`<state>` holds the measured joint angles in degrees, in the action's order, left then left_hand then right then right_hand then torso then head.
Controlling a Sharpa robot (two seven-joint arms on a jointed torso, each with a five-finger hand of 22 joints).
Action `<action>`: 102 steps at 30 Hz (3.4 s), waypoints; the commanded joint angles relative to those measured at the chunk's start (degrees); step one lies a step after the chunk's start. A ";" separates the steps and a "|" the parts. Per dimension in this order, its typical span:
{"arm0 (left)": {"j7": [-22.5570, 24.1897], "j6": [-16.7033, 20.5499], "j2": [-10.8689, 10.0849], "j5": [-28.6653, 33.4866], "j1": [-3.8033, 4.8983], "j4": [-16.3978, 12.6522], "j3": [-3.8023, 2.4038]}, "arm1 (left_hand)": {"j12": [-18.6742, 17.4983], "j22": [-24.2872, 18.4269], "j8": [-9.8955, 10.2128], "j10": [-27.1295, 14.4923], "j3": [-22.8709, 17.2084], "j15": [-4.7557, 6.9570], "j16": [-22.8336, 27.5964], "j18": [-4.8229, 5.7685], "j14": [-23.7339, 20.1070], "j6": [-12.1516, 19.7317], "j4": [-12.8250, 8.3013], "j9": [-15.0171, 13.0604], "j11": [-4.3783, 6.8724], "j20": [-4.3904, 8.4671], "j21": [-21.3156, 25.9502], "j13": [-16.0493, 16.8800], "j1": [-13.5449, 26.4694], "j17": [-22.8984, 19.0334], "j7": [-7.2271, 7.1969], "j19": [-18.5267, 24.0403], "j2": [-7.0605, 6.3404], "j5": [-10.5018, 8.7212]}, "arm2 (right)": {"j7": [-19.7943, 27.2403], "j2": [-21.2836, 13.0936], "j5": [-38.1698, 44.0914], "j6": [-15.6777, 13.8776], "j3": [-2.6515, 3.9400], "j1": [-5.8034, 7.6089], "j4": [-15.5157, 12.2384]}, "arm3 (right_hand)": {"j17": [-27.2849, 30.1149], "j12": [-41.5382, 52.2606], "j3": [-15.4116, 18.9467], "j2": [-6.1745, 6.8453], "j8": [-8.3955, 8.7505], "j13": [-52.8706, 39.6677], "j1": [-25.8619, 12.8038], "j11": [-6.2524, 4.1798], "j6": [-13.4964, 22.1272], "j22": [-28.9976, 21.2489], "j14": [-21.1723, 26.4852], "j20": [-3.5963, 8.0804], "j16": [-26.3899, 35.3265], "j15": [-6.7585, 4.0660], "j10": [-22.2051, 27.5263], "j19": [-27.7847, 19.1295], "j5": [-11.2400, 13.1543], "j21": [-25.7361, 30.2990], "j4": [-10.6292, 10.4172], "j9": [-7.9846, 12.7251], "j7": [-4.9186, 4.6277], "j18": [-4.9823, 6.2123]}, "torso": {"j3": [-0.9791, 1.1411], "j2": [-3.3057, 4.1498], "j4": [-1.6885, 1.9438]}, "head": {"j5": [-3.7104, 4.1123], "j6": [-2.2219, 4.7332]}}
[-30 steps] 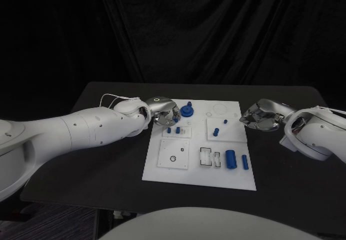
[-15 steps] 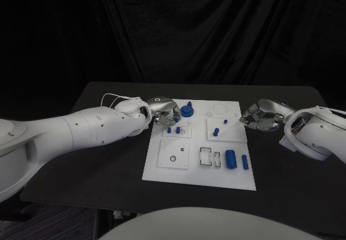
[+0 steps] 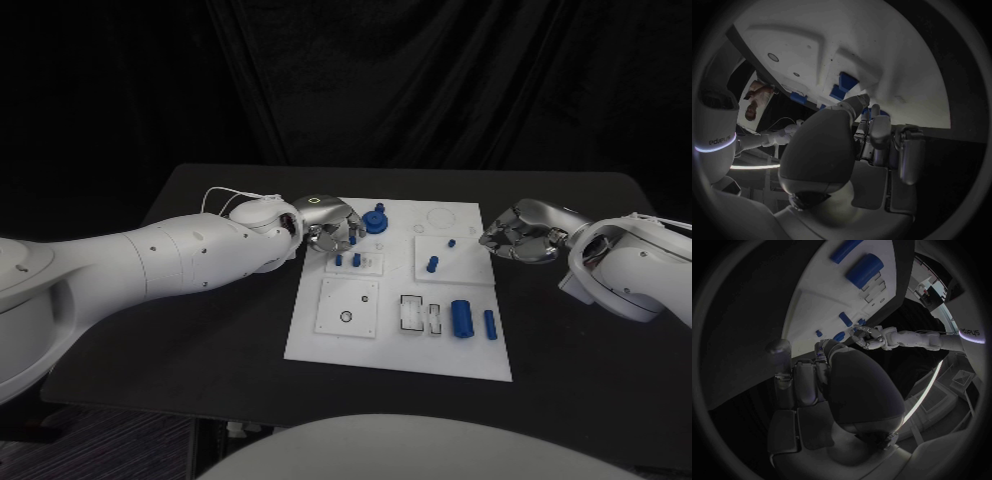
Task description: Assemble the parts on the task board
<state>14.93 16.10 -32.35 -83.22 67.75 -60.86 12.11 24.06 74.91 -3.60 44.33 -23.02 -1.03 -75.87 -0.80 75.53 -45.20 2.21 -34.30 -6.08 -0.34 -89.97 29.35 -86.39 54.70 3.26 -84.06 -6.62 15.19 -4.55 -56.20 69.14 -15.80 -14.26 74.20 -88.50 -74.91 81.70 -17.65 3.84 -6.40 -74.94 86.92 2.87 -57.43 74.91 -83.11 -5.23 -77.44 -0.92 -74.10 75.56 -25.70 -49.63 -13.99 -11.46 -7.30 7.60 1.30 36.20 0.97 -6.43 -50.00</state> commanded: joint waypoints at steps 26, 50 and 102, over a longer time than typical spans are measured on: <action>8.99 19.15 -10.07 7.30 -0.17 -6.61 -0.01 | 3.10 12.49 -1.78 -2.63 -2.44 0.23 10.54 -0.04 -16.09 -4.74 0.22 1.62 0.94 -1.26 -1.14 1.58 0.00 -17.83 1.54 3.75 -0.36 -0.43 | -0.14 -2.15 0.13 -2.26 0.07 0.15 -1.68 | -1.06 -0.89 -0.27 0.62 -0.01 0.89 -0.39 0.00 0.17 5.65 0.10 0.10 -0.52 -0.05 1.82 0.09 -0.15 -0.96 0.49 -0.19 -0.05 -0.41 | -0.08 0.11 0.08 | 0.43 0.00; 33.61 -3.77 -21.16 59.16 -1.42 -22.07 0.01 | 8.77 -33.81 -0.24 -25.84 10.88 -11.29 44.10 -4.65 -58.28 0.02 10.62 12.55 -7.46 -13.44 62.30 -12.11 -2.48 -45.89 3.60 73.25 7.09 8.14 | -2.94 3.96 15.89 -0.33 0.08 3.01 2.80 | 9.22 -36.40 -4.99 6.76 2.57 38.74 1.59 3.18 6.90 4.23 6.83 -1.61 6.25 2.29 37.82 -5.42 -2.34 3.30 5.65 0.67 -2.17 0.52 | -0.88 0.59 1.47 | 5.90 0.00; 32.10 -29.91 -23.49 86.56 -3.06 -29.23 -0.19 | -14.84 -57.64 2.18 -42.03 35.84 -10.87 73.59 -7.29 -74.28 35.23 12.93 32.81 -1.84 -15.40 84.85 -27.79 21.20 -54.01 3.06 79.91 16.11 -12.55 | 0.87 6.90 19.59 -2.29 0.09 -1.78 6.62 | 14.10 -39.04 -3.08 5.86 1.10 45.32 -0.80 4.23 7.10 3.42 10.08 -3.34 6.47 3.59 37.51 -8.57 6.37 3.83 6.57 0.17 -1.88 1.20 | -2.63 0.98 3.23 | 8.57 0.00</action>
<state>38.78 -9.61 -55.83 0.43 64.72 -89.61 12.00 11.86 18.78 -1.83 3.87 8.48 -10.78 -3.62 -8.00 2.32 -13.09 15.01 -1.99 -7.56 -14.74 -6.39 1.87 -67.25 0.94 6.11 -3.92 9.43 3.89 -4.42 -49.34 88.78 -16.77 -14.22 72.61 -82.06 -60.85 42.87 -20.87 9.80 -4.95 -29.67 86.69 7.16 -49.96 74.92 -73.23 -8.39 -70.82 2.72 -36.05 67.06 -19.70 -45.76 -7.27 -11.24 -9.25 8.52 -1.31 37.17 4.14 2.02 -50.00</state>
